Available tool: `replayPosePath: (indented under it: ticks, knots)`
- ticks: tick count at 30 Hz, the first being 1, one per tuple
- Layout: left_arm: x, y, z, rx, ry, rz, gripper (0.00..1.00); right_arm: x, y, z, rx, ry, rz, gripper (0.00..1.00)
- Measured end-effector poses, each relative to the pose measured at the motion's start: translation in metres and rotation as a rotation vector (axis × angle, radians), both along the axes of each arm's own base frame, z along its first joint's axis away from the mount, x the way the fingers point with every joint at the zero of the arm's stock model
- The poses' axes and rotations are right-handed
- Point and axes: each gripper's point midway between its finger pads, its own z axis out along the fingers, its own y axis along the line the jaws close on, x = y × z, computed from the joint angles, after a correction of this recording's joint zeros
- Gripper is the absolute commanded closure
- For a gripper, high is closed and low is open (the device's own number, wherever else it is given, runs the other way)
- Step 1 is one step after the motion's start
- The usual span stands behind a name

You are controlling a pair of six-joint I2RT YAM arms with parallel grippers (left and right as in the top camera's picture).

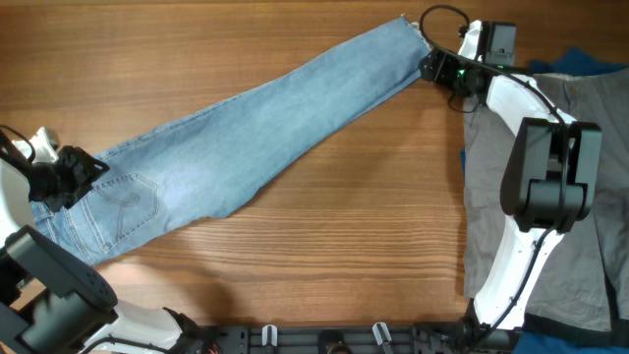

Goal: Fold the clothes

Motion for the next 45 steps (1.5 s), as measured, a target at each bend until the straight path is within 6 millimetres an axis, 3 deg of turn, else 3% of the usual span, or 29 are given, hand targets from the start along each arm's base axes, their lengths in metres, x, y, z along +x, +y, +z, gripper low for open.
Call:
replayPosePath:
  ticks: [2,5,9,12,14,15,17,20,24,25,27,28,29,30,31,33,34,35,37,40,42,43,45]
  knots:
    - [-0.002,-0.002,-0.001,-0.010,0.011,0.000,0.49,0.004,-0.003,-0.009,0.005,-0.005,-0.014,0.22]
    - [-0.005,-0.005,-0.001,-0.021,0.023,0.000,0.49,0.014,0.002,-0.008,0.052,-0.042,-0.016,0.23]
    - [-0.007,-0.008,-0.001,-0.037,0.027,-0.002,0.49,0.026,0.021,-0.006,0.149,-0.091,0.021,0.29]
    - [-0.006,-0.010,0.000,-0.048,0.020,-0.004,0.50,0.026,0.039,-0.007,0.164,-0.089,0.045,0.51]
    - [-0.007,-0.012,0.000,-0.056,0.024,-0.004,0.50,0.025,0.047,-0.011,0.179,-0.076,0.045,0.56]
    - [-0.008,-0.012,0.000,-0.059,0.028,-0.004,0.50,0.025,0.050,-0.013,0.192,-0.069,0.039,0.65]
    - [-0.009,-0.014,0.000,-0.067,0.034,-0.004,0.51,0.024,0.052,-0.013,0.210,-0.060,0.034,0.93]
    - [-0.008,-0.016,0.001,-0.081,0.024,-0.007,0.54,0.019,0.057,-0.020,0.244,-0.035,0.048,0.96]
    - [-0.004,-0.020,0.012,-0.109,0.004,-0.012,0.57,0.011,0.053,-0.014,0.314,-0.015,0.078,0.96]
    - [0.000,-0.018,0.021,-0.098,-0.020,-0.013,0.57,0.009,0.049,0.001,0.338,-0.032,0.096,0.96]
    - [0.004,-0.017,0.059,-0.082,-0.050,-0.016,0.56,0.007,0.038,0.040,0.350,-0.094,0.122,0.96]
    - [0.007,-0.016,0.081,-0.065,-0.081,-0.018,0.54,0.007,0.030,0.073,0.339,-0.159,0.137,0.96]
    - [0.015,-0.012,0.127,0.003,-0.183,-0.028,0.52,0.006,0.017,0.126,0.316,-0.264,0.148,0.96]
    - [0.017,-0.012,0.155,0.046,-0.250,-0.032,0.50,0.003,0.008,0.162,0.293,-0.338,0.152,0.96]
    - [0.015,-0.016,0.194,0.101,-0.337,-0.032,0.48,-0.007,-0.005,0.220,0.252,-0.456,0.154,0.96]
    - [0.007,-0.026,0.244,0.177,-0.456,-0.033,0.47,-0.022,-0.015,0.274,0.216,-0.562,0.152,0.96]
    - [0.000,-0.035,0.266,0.213,-0.511,-0.037,0.46,-0.028,-0.014,0.291,0.217,-0.586,0.151,0.96]
    - [-0.005,-0.040,0.275,0.229,-0.534,-0.039,0.46,-0.031,-0.010,0.296,0.234,-0.575,0.156,0.96]
    - [-0.013,-0.047,0.287,0.250,-0.564,-0.042,0.46,-0.036,0.004,0.291,0.277,-0.521,0.172,0.96]
    - [-0.020,-0.053,0.297,0.268,-0.589,-0.043,0.46,-0.050,0.057,0.277,0.347,-0.399,0.256,0.96]
    - [-0.021,-0.054,0.296,0.260,-0.585,-0.041,0.46,-0.070,0.114,0.261,0.373,-0.289,0.348,0.96]
    - [-0.021,-0.054,0.295,0.257,-0.581,-0.041,0.46,-0.087,0.152,0.249,0.369,-0.221,0.413,0.96]
    - [-0.021,-0.055,0.294,0.254,-0.578,-0.040,0.46,-0.117,0.210,0.231,0.321,-0.137,0.507,0.96]
